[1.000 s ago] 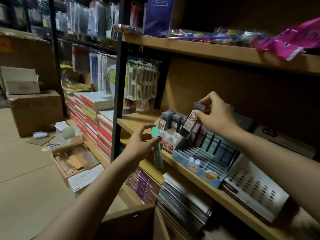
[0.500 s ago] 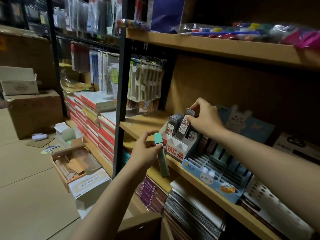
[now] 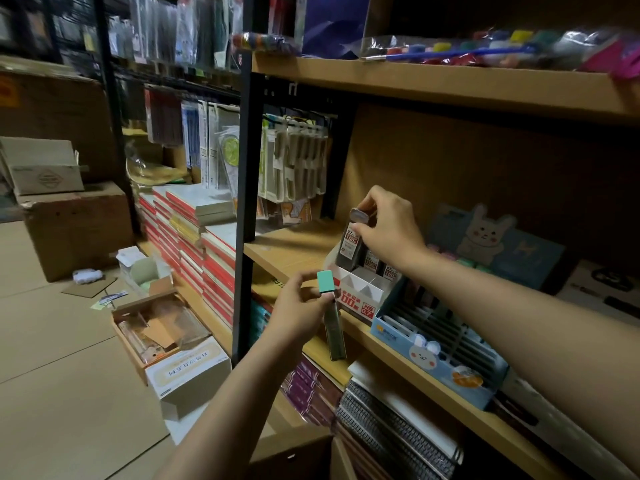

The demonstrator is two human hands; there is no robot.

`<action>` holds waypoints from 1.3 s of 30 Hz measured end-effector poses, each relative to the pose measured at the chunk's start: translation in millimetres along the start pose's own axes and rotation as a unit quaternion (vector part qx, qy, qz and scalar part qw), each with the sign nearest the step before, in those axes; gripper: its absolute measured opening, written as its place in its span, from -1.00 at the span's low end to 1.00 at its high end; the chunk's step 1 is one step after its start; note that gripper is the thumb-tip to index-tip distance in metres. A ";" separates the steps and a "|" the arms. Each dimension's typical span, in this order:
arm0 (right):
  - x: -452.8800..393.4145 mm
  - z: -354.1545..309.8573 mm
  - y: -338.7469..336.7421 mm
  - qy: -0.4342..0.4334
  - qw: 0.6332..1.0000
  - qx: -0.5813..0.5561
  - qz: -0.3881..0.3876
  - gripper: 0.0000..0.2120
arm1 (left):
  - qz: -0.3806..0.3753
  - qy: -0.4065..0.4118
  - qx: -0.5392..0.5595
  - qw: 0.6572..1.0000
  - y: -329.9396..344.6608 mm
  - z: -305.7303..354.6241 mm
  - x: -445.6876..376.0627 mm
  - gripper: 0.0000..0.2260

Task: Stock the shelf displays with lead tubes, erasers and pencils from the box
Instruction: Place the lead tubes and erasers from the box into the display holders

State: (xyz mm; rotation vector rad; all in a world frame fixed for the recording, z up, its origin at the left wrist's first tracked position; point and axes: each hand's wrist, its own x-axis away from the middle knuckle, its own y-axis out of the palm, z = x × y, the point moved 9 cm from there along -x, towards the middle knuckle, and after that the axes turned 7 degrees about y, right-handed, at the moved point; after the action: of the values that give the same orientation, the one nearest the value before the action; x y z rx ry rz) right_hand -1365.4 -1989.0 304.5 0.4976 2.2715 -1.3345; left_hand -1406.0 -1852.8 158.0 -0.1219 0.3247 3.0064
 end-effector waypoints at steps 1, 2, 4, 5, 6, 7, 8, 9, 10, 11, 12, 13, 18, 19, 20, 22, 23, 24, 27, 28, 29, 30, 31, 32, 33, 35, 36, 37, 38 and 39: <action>0.2 0.4 5.1 -0.001 1.000 0.007 -0.008 -0.82 | 0.001 0.002 0.000 1.000 -0.9 0.2 0.0 -0.72; 1.0 0.9 10.4 -0.001 1.000 0.013 -0.017 -0.81 | 0.002 0.004 0.000 1.000 -1.4 0.2 -0.1 -0.73; 4.1 3.2 18.7 0.000 0.999 0.038 -0.025 -0.80 | 0.001 0.006 -0.001 1.000 -1.4 -0.6 0.2 -0.74; 5.9 4.5 21.6 0.000 0.998 0.057 -0.025 -0.81 | 0.000 0.006 0.001 1.000 -0.9 -1.1 0.7 -0.75; 7.6 5.8 24.2 -0.001 0.997 0.074 -0.024 -0.82 | -0.002 0.008 0.002 1.000 -0.2 -1.6 1.1 -0.77; 8.7 7.2 26.7 -0.004 0.996 0.089 -0.027 -0.84 | -0.003 0.010 0.001 1.000 0.4 -1.9 1.0 -0.79; 9.2 7.8 28.3 -0.012 0.994 0.100 -0.030 -0.87 | -0.002 0.015 -0.002 1.000 0.8 -2.0 0.7 -0.80; 8.9 8.0 27.8 -0.022 0.994 0.103 -0.030 -0.90 | -0.001 0.020 -0.003 1.000 0.9 -1.9 0.3 -0.81; 8.4 8.0 24.0 -0.030 0.995 0.093 -0.023 -0.90 | 0.000 0.027 -0.002 1.000 0.9 -1.5 0.3 -0.81; 7.9 8.2 16.6 -0.036 0.997 0.068 -0.012 -0.89 | 0.002 0.034 0.000 0.999 0.9 -0.7 0.7 -0.81; 8.6 8.6 7.5 -0.039 0.999 0.032 -0.005 -0.88 | 0.004 0.041 0.002 0.999 1.2 0.7 1.4 -0.81; 11.0 9.7 -0.4 -0.040 0.999 -0.001 -0.010 -0.89 | 0.005 0.047 0.004 0.999 1.7 1.9 2.3 -0.81; 53.4 25.9 4.4 0.040 0.973 -0.113 -0.200 -0.76 | -0.019 0.068 0.011 0.997 19.2 8.3 4.7 -0.84; 60.9 27.6 2.8 0.050 0.969 -0.122 -0.210 -0.75 | -0.031 0.074 0.017 0.997 25.2 10.1 5.3 -0.85; 66.1 28.4 -1.6 0.056 0.968 -0.129 -0.210 -0.76 | -0.042 0.082 0.018 0.996 31.3 12.0 6.3 -0.86; 71.9 30.3 -16.2 0.066 0.969 -0.125 -0.203 -0.81 | -0.064 0.099 0.013 0.993 44.2 14.8 9.3 -0.86; 73.3 31.5 -25.0 0.065 0.972 -0.103 -0.200 -0.82 | -0.076 0.110 0.007 0.991 50.8 15.9 10.7 -0.85; 74.1 33.2 -33.8 0.065 0.975 -0.080 -0.199 -0.82 | -0.088 0.125 -0.006 0.988 58.1 17.5 12.2 -0.85; 73.2 42.8 -65.6 0.094 0.975 -0.090 -0.182 -0.81 | -0.117 0.192 -0.094 0.970 77.9 23.3 19.3 -0.83; 70.2 48.9 -80.7 0.110 0.975 -0.106 -0.160 -0.80 | -0.125 0.225 -0.140 0.956 83.5 25.8 23.2 -0.84; 66.8 55.6 -96.5 0.125 0.976 -0.115 -0.135 -0.81 | -0.137 0.258 -0.194 0.937 89.7 27.5 28.3 -0.83; 63.5 63.0 -112.4 0.134 0.980 -0.100 -0.106 -0.82 | -0.152 0.287 -0.251 0.912 96.2 27.1 33.9 -0.81; 60.6 71.5 -127.0 0.138 0.986 -0.058 -0.075 -0.84 | -0.170 0.308 -0.307 0.884 102.5 24.2 39.1 -0.77; 58.9 80.3 -138.2 0.140 0.989 -0.007 -0.050 -0.83 | -0.188 0.320 -0.360 0.856 108.5 19.1 43.7 -0.71; 59.4 87.6 -144.6 0.143 0.989 0.035 -0.035 -0.82 | -0.206 0.324 -0.407 0.829 113.1 12.4 46.9 -0.65; 65.5 95.2 -143.5 0.141 0.987 0.077 -0.028 -0.81 | -0.230 0.326 -0.476 0.784 118.6 -0.8 51.7 -0.59; 69.3 95.4 -139.5 0.131 0.988 0.082 -0.026 -0.82 | -0.233 0.330 -0.500 0.766 120.0 -5.5 54.0 -0.59; 72.5 94.6 -135.2 0.119 0.989 0.082 -0.019 -0.84 | -0.232 0.335 -0.516 0.754 120.7 -8.6 56.0 -0.58; 75.0 93.5 -131.5 0.107 0.991 0.081 -0.010 -0.85 | -0.227 0.339 -0.526 0.746 121.1 -10.4 57.6 -0.57; 76.9 92.7 -127.9 0.099 0.992 0.080 -0.002 -0.86 | -0.222 0.342 -0.531 0.743 121.3 -11.6 58.7 -0.56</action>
State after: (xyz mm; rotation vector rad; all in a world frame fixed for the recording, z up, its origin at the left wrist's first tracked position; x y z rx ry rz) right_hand -1477.0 -2124.4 314.3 0.7089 2.3317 -1.5378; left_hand -1478.2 -1966.8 166.5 -1.1795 -1.2156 2.1381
